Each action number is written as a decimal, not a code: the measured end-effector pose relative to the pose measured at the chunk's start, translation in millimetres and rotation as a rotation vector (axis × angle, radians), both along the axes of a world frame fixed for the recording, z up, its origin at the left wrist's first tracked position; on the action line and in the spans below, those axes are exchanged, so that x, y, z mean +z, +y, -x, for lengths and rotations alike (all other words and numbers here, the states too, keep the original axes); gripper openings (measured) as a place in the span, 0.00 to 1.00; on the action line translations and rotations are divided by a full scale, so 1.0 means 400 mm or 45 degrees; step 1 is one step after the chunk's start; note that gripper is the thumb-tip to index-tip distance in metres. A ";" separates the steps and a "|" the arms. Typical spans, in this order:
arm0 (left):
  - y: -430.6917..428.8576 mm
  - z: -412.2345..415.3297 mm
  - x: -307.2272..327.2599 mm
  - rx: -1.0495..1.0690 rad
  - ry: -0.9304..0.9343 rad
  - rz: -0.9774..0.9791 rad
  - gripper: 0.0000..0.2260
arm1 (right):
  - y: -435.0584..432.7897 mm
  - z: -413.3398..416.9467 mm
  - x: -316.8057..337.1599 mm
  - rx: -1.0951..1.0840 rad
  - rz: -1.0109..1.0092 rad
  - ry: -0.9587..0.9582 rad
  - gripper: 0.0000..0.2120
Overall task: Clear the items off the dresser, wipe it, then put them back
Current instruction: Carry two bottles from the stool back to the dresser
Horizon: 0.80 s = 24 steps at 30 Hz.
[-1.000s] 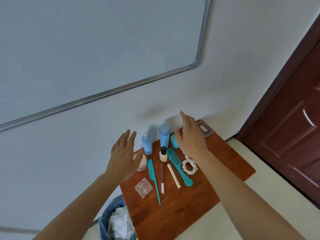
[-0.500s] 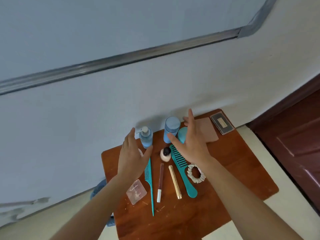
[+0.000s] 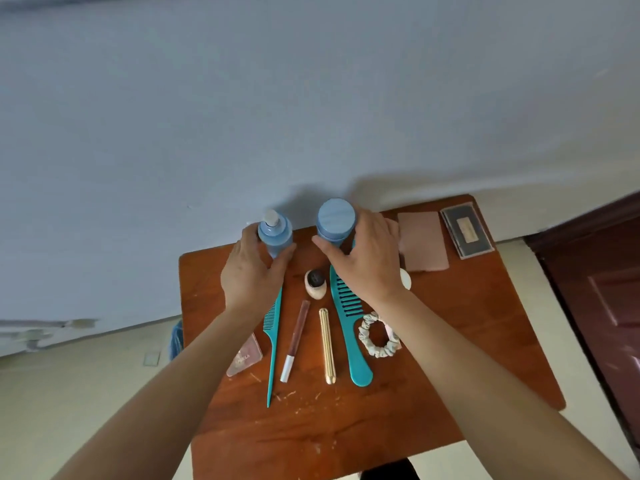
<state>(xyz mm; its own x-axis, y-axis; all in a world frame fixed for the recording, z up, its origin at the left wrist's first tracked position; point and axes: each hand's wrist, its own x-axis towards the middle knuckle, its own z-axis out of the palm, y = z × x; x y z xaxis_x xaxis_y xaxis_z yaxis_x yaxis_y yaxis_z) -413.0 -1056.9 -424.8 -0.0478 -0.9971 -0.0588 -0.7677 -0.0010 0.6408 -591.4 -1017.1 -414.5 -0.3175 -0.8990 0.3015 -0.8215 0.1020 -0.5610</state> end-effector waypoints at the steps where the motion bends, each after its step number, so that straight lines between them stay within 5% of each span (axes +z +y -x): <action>1: 0.008 -0.001 0.022 0.002 0.044 -0.005 0.24 | 0.006 -0.002 0.018 0.011 0.027 -0.036 0.27; 10: 0.072 -0.082 0.409 -0.173 0.373 0.306 0.29 | 0.113 -0.036 0.367 -0.254 0.401 -0.264 0.33; 24: 0.388 0.195 0.787 -0.993 0.832 0.454 0.24 | 0.833 0.059 0.743 -1.153 0.647 0.245 0.30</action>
